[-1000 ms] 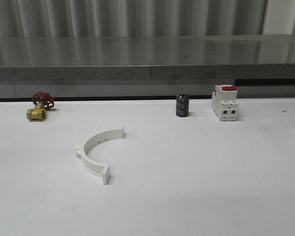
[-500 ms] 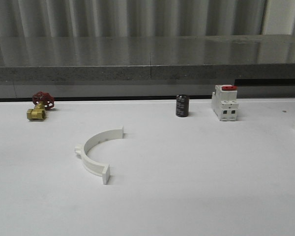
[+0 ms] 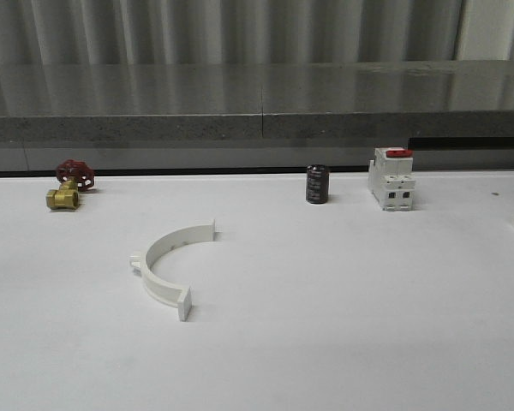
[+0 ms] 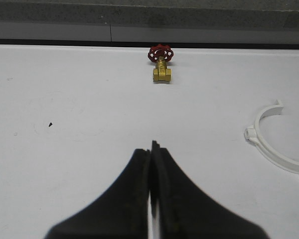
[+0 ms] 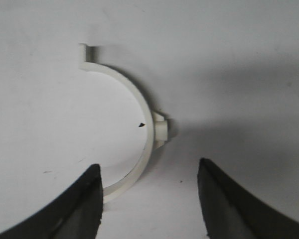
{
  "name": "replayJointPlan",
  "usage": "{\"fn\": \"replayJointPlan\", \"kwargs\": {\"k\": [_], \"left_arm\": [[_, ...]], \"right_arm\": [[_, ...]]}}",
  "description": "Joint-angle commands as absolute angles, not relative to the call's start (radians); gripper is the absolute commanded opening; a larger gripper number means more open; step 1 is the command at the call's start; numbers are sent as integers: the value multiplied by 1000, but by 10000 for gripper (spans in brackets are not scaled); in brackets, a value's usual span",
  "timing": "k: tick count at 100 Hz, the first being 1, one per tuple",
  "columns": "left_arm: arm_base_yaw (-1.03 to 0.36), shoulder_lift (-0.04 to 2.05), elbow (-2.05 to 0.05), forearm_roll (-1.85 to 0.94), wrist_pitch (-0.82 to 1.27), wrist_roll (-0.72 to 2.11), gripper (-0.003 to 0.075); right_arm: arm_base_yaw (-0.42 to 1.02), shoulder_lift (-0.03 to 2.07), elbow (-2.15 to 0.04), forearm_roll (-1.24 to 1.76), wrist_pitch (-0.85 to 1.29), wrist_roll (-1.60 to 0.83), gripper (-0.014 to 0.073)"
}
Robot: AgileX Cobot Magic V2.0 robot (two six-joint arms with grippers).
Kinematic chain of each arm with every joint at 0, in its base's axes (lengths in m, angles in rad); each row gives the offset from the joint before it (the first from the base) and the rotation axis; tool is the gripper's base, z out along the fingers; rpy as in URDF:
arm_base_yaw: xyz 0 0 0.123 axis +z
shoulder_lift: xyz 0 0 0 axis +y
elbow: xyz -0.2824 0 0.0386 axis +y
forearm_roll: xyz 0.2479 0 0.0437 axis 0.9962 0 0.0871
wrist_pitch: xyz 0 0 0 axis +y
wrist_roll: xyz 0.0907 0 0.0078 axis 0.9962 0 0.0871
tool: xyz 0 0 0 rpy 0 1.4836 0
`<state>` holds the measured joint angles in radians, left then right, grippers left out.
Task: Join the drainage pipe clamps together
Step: 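Lower the right gripper and grasp the second clamp half's tab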
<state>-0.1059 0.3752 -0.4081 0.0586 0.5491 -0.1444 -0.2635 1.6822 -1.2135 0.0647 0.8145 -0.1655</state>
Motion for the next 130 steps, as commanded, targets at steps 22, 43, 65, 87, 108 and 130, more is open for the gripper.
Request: {"fn": "replayJointPlan", "kwargs": {"k": [22,43,65,87,108,130], "left_arm": [[-105,380,-434,58,480,-144,-20],[-105,380,-434,58,480,-144,-20],[-105,380,-434,58,480,-144,-20],[-105,380,-434,58,480,-144,-20],[-105,380,-434,58,482,-144,-20],[-105,380,-434,58,482,-144,-20]], "right_arm": [[-282,1788,-1248,77,716,-195,436],[-282,1839,-1248,78,706,-211,436],[-282,1854,-1248,81,698,-211,436],[-281,1878,-1248,84,697,-211,436],[-267,1896,-1248,88,697,-212,436],[-264,1896,-1249,88,698,-212,259]]}}
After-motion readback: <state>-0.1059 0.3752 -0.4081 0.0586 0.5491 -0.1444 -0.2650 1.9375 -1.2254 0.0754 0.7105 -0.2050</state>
